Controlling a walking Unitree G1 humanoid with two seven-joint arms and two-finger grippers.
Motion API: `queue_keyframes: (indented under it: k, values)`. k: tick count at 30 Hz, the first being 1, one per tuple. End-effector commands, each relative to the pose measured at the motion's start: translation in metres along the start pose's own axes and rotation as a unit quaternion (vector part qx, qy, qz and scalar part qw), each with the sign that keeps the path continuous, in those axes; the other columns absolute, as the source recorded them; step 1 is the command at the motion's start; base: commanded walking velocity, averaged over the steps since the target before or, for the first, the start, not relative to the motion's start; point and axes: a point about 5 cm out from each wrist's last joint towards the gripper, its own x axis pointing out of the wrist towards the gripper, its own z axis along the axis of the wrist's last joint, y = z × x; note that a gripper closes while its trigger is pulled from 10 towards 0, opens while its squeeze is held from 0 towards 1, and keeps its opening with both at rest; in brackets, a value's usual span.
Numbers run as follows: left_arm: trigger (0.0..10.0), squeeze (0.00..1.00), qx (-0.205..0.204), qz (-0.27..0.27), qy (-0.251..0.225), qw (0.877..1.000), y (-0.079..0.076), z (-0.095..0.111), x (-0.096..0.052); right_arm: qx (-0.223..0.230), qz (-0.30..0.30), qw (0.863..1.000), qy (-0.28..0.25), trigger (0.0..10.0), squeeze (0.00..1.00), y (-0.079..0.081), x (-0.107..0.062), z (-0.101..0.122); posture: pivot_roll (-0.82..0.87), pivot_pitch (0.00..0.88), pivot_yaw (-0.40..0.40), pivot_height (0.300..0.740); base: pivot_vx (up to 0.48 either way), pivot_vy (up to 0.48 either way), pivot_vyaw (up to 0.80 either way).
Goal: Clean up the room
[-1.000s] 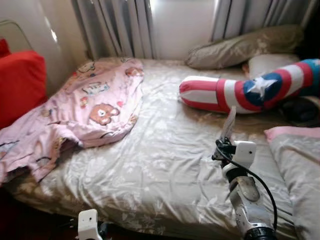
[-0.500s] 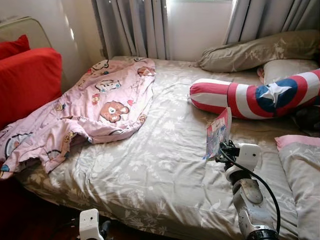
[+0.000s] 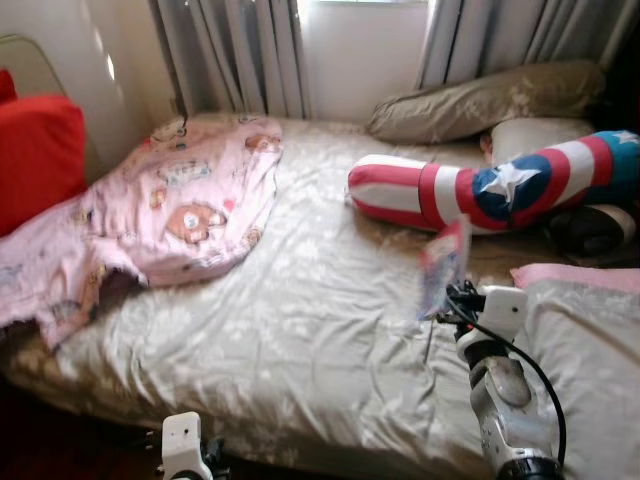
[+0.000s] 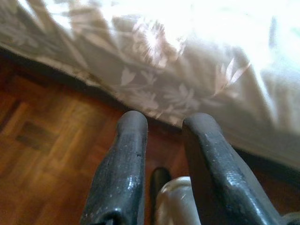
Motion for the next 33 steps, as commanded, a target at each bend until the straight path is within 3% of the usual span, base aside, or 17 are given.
queue_keyframes:
  k: [1, 10, 25, 33]
  values:
    - [10.0, 0.0, 0.001, -0.005, -0.007, 1.0, -0.0016, 0.0053, 0.0022, -0.005, 0.002, 1.0, -0.023, 10.0, 0.0, -0.0008, 0.0029, 0.0106, 0.02, 0.0, 0.016, 0.717, 0.0, 0.0, 0.0]
    - [10.0, 0.0, -0.003, -0.007, -0.005, 1.0, -0.002, 0.0042, 0.0018, 0.002, -0.003, 1.0, -0.016, 10.0, 0.0, -0.0015, 0.0031, 0.0084, 0.02, 0.0, 0.014, 0.717, 0.0, 0.0, 0.0]
    - [10.0, 0.0, -0.004, -0.004, -0.005, 1.0, -0.001, 0.0035, 0.0014, 0.003, 0.007, 1.0, -0.01, 10.0, 0.0, 0.002, 0.0044, 0.007, 0.02, 0.0, 0.015, 0.717, 0.0, 0.0, -0.67]
    - [10.0, 0.0, 0.003, -0.006, -0.004, 1.0, -0.0004, 0.0041, 0.0016, 0.001, 0.007, 1.0, -0.023, 10.0, 0.0, 0.0018, 0.0056, 0.0097, 0.02, 0.0, 0.019, 0.717, 0.0, 0.0, 0.0]
